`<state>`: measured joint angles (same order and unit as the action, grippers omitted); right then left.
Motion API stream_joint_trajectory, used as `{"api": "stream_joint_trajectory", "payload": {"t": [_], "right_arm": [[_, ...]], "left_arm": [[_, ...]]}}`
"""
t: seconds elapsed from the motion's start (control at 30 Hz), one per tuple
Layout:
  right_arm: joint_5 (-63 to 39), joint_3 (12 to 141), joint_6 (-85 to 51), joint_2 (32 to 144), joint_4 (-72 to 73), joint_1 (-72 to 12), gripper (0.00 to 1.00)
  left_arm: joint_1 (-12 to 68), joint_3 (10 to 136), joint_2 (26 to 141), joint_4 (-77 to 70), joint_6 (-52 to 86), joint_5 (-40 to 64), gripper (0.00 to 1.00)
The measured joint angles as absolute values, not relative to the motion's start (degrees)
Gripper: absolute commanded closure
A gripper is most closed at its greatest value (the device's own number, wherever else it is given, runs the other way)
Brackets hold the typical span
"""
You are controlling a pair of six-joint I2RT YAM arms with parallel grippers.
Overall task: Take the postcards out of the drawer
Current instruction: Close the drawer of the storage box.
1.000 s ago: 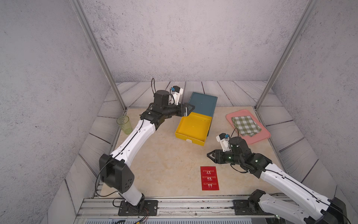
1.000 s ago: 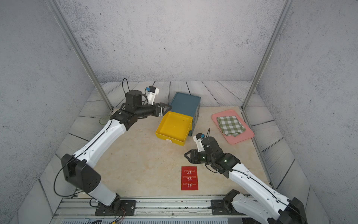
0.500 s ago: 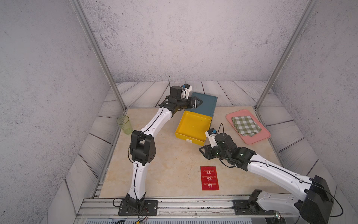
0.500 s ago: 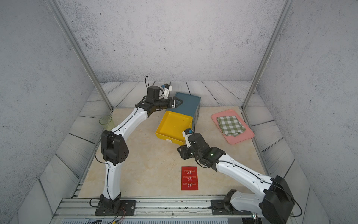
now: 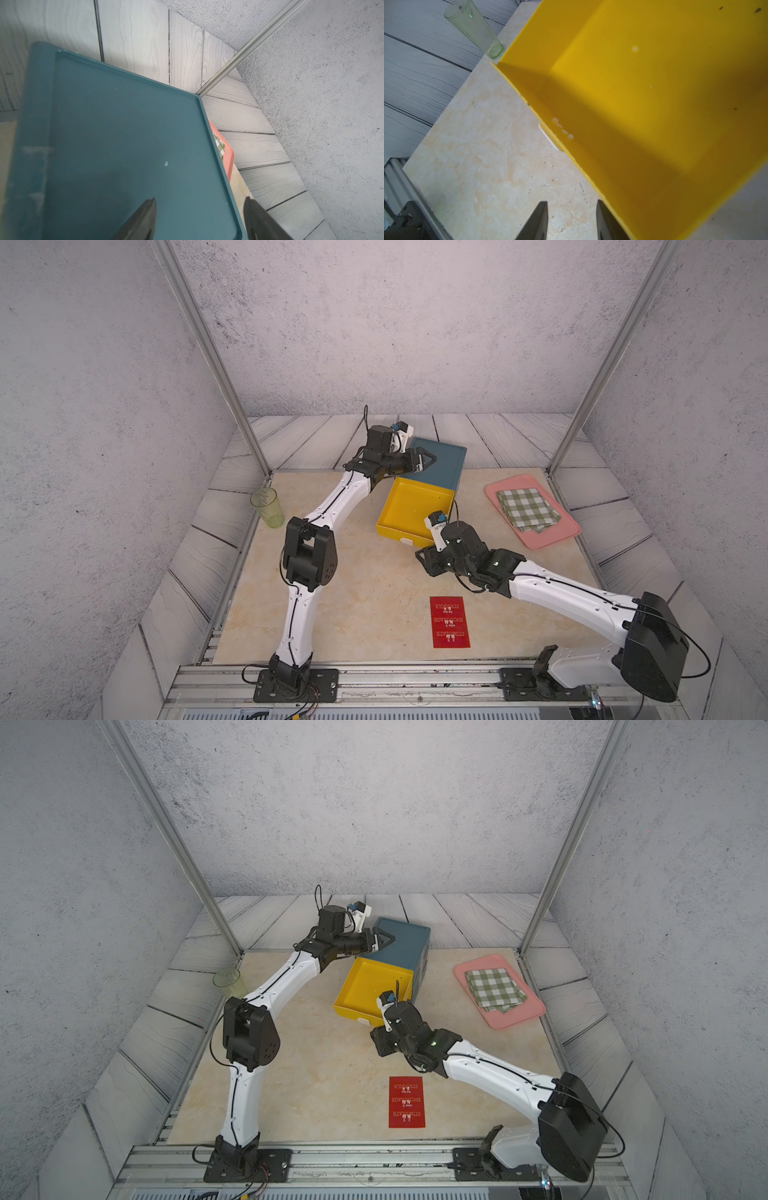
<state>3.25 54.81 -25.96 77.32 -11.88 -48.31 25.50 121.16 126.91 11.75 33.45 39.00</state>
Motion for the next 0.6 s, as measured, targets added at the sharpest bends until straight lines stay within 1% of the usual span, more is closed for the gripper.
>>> {"api": "stream_joint_trajectory", "payload": {"t": [0.6], "right_arm": [[10.33,57.17,-22.41,81.97,-7.07,-48.49,0.57]], "left_arm": [[25.50,121.16,126.91,12.25,31.94,39.00,0.28]]}}
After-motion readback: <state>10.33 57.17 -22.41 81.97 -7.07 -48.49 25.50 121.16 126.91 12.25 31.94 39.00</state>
